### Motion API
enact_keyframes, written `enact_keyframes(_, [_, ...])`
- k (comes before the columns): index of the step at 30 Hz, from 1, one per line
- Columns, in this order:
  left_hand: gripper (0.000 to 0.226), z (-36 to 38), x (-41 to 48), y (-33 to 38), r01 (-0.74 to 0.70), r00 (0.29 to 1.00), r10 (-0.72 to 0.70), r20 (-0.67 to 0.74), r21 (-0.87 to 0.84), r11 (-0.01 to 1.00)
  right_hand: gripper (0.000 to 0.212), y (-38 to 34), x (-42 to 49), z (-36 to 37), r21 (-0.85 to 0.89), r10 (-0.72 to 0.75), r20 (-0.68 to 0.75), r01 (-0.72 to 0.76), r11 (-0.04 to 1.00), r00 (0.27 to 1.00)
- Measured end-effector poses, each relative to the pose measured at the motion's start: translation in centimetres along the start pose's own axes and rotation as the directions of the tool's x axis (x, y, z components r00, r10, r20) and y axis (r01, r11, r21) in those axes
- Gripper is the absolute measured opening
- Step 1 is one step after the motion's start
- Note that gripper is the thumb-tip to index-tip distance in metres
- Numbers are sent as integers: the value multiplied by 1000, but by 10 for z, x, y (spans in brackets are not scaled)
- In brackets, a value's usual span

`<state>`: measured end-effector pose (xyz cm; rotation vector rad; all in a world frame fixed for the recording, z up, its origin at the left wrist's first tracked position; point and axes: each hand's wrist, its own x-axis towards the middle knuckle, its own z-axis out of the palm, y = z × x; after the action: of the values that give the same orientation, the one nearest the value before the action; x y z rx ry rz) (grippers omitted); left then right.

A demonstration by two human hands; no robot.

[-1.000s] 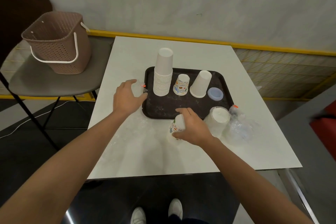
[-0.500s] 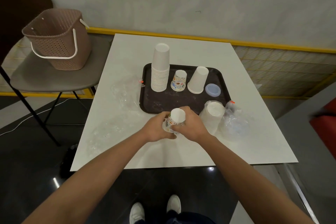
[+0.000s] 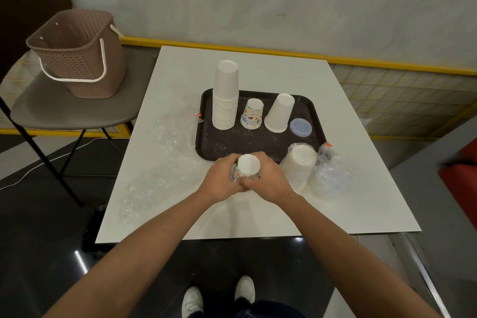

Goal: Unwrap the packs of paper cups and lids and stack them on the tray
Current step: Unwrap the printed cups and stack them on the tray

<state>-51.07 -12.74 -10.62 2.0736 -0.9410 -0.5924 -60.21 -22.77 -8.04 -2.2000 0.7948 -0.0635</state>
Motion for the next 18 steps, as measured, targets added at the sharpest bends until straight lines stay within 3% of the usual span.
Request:
enact_keyframes(7, [71, -3, -1, 0, -6, 1000, 6, -19, -16, 1000, 64, -5, -2, -1, -1, -23, -11, 23, 1000, 1000])
enact_keyframes(18, [68, -37, 9, 14, -104, 994, 100, -43, -92, 990, 60, -29, 0, -16, 135, -78, -189, 104, 985, 979])
